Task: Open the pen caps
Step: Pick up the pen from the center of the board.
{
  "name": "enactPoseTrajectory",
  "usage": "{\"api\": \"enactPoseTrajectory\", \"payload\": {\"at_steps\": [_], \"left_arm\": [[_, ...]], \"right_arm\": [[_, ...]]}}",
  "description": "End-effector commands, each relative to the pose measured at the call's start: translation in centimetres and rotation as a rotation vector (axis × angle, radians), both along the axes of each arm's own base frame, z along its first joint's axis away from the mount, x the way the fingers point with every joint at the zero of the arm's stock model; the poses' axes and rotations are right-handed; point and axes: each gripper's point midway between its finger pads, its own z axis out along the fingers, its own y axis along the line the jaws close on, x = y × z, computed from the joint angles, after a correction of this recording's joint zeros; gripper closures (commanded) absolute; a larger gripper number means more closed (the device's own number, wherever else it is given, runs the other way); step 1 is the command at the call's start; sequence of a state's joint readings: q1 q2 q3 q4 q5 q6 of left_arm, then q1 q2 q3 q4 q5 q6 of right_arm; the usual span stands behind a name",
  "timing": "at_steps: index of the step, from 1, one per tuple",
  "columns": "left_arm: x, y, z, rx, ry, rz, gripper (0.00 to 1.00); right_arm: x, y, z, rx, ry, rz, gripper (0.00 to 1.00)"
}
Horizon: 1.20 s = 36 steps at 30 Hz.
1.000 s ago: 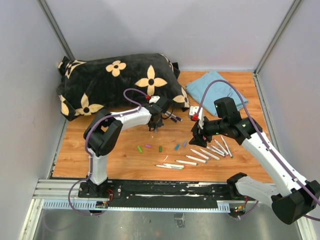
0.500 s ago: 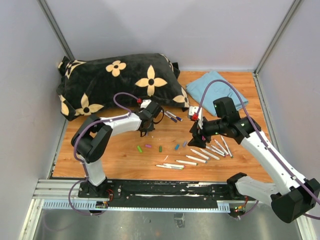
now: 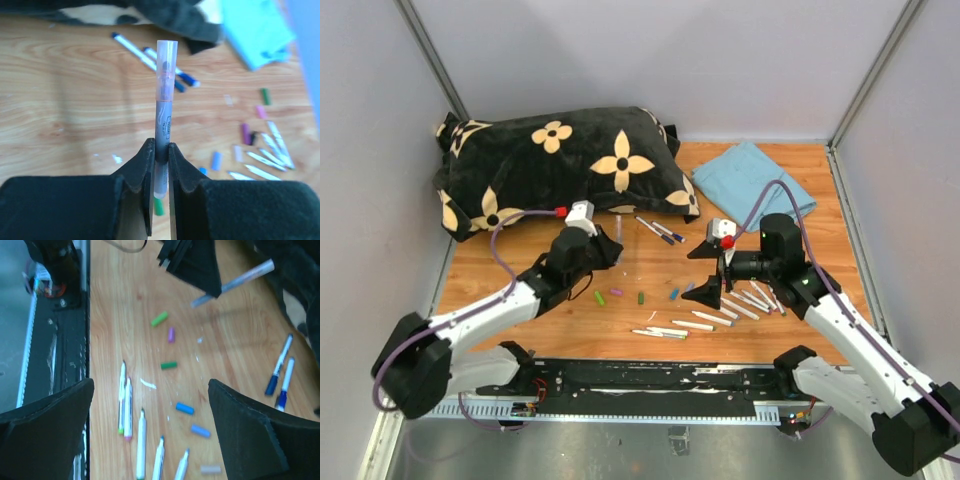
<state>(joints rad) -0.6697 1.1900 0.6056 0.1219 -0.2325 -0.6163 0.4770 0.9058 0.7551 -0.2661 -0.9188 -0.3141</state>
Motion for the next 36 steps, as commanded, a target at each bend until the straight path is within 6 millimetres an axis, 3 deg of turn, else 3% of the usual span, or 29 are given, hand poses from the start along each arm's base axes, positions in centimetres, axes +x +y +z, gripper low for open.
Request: {"api": "enactPoseTrajectory", "payload": {"at_steps": [1,6,12,30,36], "left_arm": [[-3.0,-3.3,8.5,-0.329,-0.285,-0.214,1.0],[-7.3,-4.1,12.8,-0.481,-0.448,-0.291,1.0],[-9.8,-5.2,14.4,-0.606,-0.521,-0.32,1.0],[-10.4,-9.5,14.5,-0.652,-0.542,-0.341,1.0],[-10.3,-10.8,14.5,-0.657,-0.54,-0.356,1.0]], "right_arm": [[0.9,1.9,4.2,0.253,-0.037,0.024,0.02],[1.8,1.9,3.4,0.243,0.022,-0.03,0.01],[0.7,2.3,3.2,0.272,0.126,0.008,0.01],[-0.4,4.4,2.3,0.235,0.352,0.032,0.11],[-0.4,4.5,1.9,0.233,0.378,0.028,0.29]]}}
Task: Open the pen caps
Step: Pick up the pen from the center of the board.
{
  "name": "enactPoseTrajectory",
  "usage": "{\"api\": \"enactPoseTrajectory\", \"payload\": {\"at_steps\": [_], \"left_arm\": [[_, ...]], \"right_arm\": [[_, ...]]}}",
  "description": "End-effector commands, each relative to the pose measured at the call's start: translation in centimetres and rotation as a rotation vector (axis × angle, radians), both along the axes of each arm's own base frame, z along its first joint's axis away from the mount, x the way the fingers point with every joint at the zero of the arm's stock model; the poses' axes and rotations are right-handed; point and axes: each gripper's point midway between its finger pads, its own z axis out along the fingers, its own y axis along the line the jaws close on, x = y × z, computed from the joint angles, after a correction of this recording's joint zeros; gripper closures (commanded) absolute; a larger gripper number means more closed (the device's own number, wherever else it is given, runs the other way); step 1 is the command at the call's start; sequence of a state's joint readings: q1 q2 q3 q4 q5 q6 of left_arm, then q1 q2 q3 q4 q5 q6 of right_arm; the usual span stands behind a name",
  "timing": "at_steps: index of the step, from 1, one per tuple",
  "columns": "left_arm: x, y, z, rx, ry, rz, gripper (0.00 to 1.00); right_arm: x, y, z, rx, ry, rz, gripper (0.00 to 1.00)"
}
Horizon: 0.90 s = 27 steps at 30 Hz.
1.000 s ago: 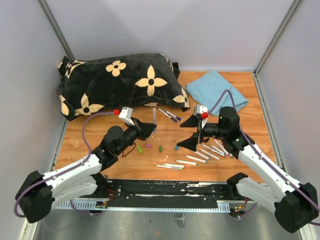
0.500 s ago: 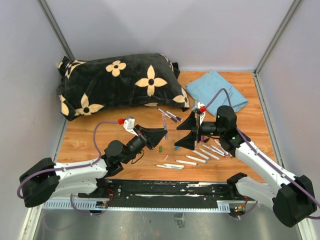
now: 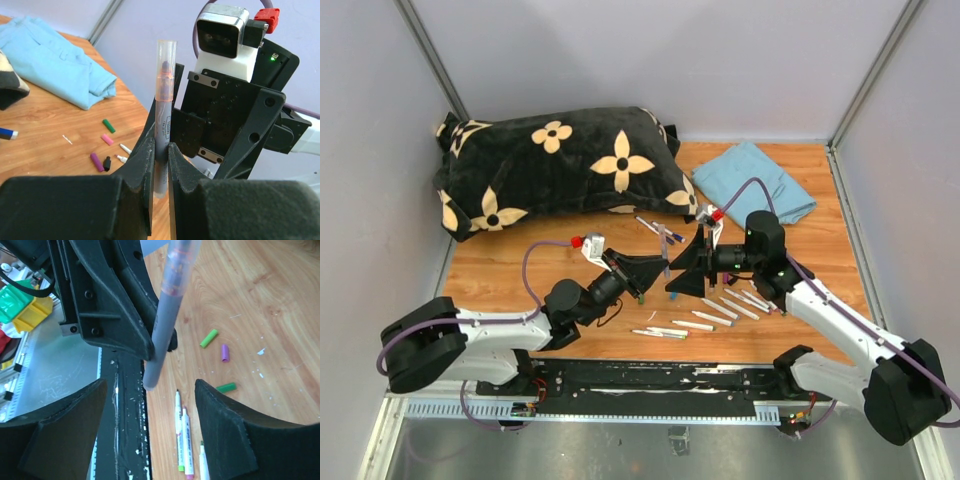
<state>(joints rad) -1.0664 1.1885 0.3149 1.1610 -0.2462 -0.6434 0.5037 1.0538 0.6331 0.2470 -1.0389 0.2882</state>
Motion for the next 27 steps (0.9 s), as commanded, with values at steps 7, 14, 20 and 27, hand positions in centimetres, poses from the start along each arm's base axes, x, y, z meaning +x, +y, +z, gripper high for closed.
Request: {"api": "enactPoseTrajectory", "payload": {"at_steps": [7,14,20,27], "left_arm": [[-0.3,-1.4,2.7,-0.071,-0.059,-0.009,1.0],[-0.4,-2.1,2.1,-0.063,-0.053,-0.028,1.0],[-0.6,-2.4,2.4,-0.065,-0.063,-0.043,0.92],[-1.2,0.4,3.7,-0.071,-0.105,0.003,0.39]], "right_arm": [[0.0,0.8,1.5,0.028,-0.002,0.007,0.47],[0.0,0.7,2.0,0.04,-0.01,-0.003,0.61],[0.0,0.7,1.7,0.015,-0.018,0.012,0.99],[-0.8,-0.3,2.7,0.015,-0.141,0.086,0.99]]}}
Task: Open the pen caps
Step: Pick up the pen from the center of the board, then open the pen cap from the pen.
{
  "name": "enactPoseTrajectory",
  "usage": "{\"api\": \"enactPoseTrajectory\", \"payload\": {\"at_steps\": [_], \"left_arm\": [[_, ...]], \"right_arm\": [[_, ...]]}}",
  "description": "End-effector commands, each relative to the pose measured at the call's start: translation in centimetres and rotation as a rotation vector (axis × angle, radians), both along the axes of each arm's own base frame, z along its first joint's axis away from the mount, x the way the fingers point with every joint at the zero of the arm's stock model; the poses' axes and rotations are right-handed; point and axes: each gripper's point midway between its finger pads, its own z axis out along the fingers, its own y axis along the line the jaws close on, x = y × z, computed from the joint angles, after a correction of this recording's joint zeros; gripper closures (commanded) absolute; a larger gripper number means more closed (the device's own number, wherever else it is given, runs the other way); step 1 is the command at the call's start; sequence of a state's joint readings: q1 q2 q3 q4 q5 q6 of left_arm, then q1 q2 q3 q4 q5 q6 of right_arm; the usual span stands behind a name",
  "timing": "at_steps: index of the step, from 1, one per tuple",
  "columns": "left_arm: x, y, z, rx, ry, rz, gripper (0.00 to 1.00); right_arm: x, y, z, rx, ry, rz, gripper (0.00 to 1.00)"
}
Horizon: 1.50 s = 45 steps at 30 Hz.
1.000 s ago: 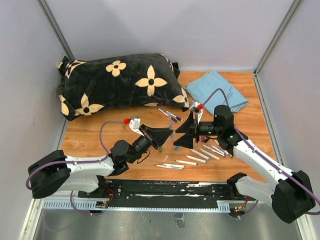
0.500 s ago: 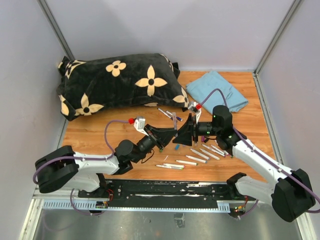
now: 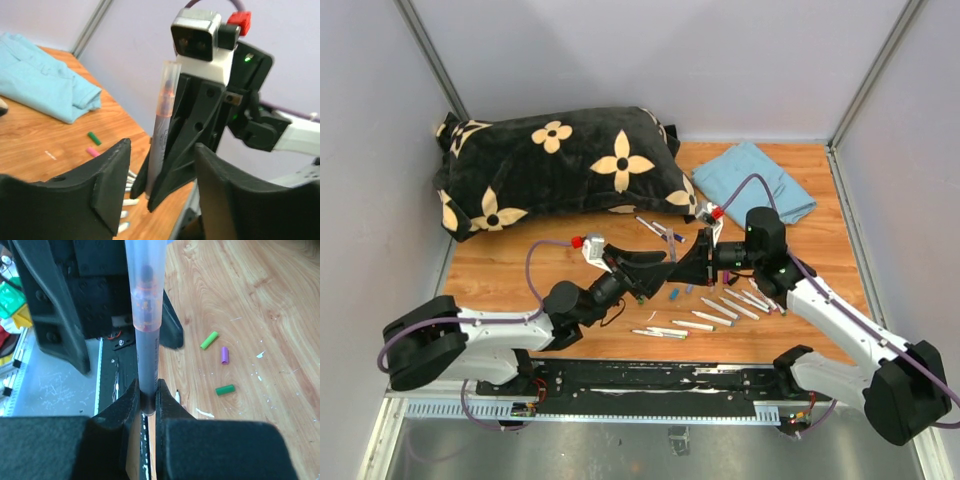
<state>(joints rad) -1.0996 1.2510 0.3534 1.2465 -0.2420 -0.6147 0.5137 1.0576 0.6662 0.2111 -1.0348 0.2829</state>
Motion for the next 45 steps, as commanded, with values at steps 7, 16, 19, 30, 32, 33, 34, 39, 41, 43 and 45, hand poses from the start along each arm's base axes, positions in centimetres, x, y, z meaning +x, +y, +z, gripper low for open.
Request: {"api": "enactPoseTrajectory", "payload": {"at_steps": [7,16,19,30,32,33,34,39,41,43,45], "left_arm": [[-1.6,4.8,4.1,-0.031,-0.11,0.015,0.01],[-1.6,1.5,4.5,0.118,-0.048,-0.209,0.01],[-1.7,-0.3,4.3,0.161,-0.048,-0.279,0.08],[0.0,-1.9,4.4,0.2,-0.028,-0.258,0.5],[0.0,-1.8,4.5,0.2,-0.029,-0.256,0.6],[-0.1,-1.9,4.4,0.202,-0.029,-0.261,0.65],[-0.1,-1.9,4.4,0.204,-0.031,-0.266,0.72],[-0.2,-2.1,4.0,0.225,-0.031,-0.277,0.98],[-0.1,-2.1,3.8,0.225,-0.027,-0.271,0.99],[-0.1,-2.0,3.9,0.206,-0.032,-0.271,1.0],[-0.3,-2.0,3.9,0.179,-0.028,-0.281,1.0]], "right_arm": [[-2.9,-1.4,1.8,-0.005,-0.222,0.227,0.99],[-3.5,-1.6,1.8,-0.007,-0.23,0.265,0.99],[-3.5,-1.6,1.5,-0.015,-0.217,0.267,0.99],[-3.5,-1.6,1.4,-0.02,-0.2,0.268,0.99],[-3.4,-1.6,1.4,-0.02,-0.195,0.267,0.99],[-3.4,-1.6,1.4,-0.021,-0.195,0.266,0.99],[-3.4,-1.6,1.3,-0.022,-0.194,0.265,0.99],[-3.3,-1.6,1.4,-0.024,-0.198,0.256,0.95],[-3.2,-1.7,1.6,-0.02,-0.207,0.248,0.78],[-3.4,-1.7,2.0,-0.001,-0.215,0.248,0.58],[-3.6,-1.7,2.5,0.024,-0.226,0.246,0.44]]}}
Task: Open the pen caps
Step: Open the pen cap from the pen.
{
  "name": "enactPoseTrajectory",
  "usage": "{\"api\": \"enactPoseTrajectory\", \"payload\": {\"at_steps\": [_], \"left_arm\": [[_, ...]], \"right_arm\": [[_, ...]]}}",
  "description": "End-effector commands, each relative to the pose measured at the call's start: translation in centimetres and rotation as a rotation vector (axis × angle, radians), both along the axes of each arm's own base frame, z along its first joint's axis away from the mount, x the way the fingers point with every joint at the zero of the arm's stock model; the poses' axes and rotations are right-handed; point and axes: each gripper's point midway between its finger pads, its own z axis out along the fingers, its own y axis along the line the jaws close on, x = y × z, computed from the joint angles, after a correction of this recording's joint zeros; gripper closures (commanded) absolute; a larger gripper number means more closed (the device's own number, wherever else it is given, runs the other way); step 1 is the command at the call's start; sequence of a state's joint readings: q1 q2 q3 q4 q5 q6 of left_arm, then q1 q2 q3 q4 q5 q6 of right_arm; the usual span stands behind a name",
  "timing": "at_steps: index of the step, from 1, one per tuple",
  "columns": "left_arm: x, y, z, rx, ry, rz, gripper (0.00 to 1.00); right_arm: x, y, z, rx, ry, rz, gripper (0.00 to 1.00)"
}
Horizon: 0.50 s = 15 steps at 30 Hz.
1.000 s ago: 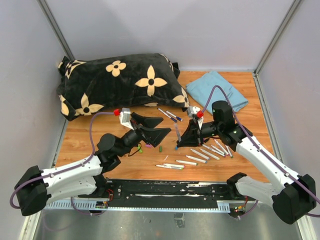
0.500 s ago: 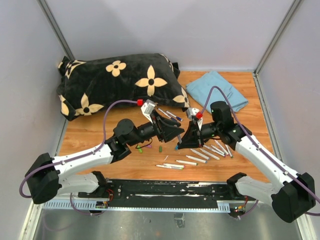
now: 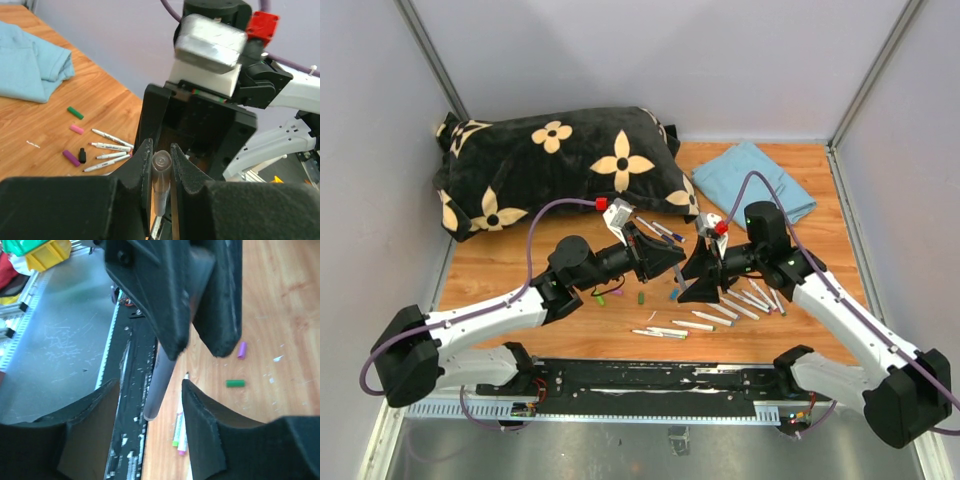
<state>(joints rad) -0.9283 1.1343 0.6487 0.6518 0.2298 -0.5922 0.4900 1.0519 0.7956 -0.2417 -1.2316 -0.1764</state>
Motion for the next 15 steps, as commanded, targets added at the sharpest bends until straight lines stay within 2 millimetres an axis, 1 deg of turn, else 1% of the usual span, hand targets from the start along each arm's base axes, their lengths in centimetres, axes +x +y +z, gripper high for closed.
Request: {"api": "enactPoseTrajectory", "payload": {"at_steps": [1,4,7,8,9,12,15], "left_arm": [[0.0,0.0,0.6,-0.06,0.008,-0.007,1.0],[-0.1,-0.5,0.2,-0.068,0.012,-0.03,1.0],[0.0,-0.8,0.0,-0.071,0.018,-0.039,1.0],[-0.1,-0.9,0.0,-0.074,0.018,-0.042,1.0],[-0.1,-1.0,0.0,-0.077,0.018,-0.044,1.0],[0.0,-1.0,0.0,-0.082,0.014,-0.041,1.0],[0.2,-0.5,0.4,-0.098,-0.014,-0.013,1.0]], "right_arm": [[-0.1,0.1,2.7,0.093,-0.081,0.011,0.41],[0.1,0.2,2.8,0.108,-0.081,-0.019,0.39],[0.5,0.3,2.7,0.104,-0.055,-0.041,0.41],[0.6,0.4,2.7,0.102,-0.043,-0.045,0.44],[0.7,0.4,2.5,0.098,-0.03,-0.052,0.48],[1.1,0.6,2.3,0.085,0.0,-0.071,0.68],[1.2,0.6,2.1,0.076,0.025,-0.07,0.87]]}}
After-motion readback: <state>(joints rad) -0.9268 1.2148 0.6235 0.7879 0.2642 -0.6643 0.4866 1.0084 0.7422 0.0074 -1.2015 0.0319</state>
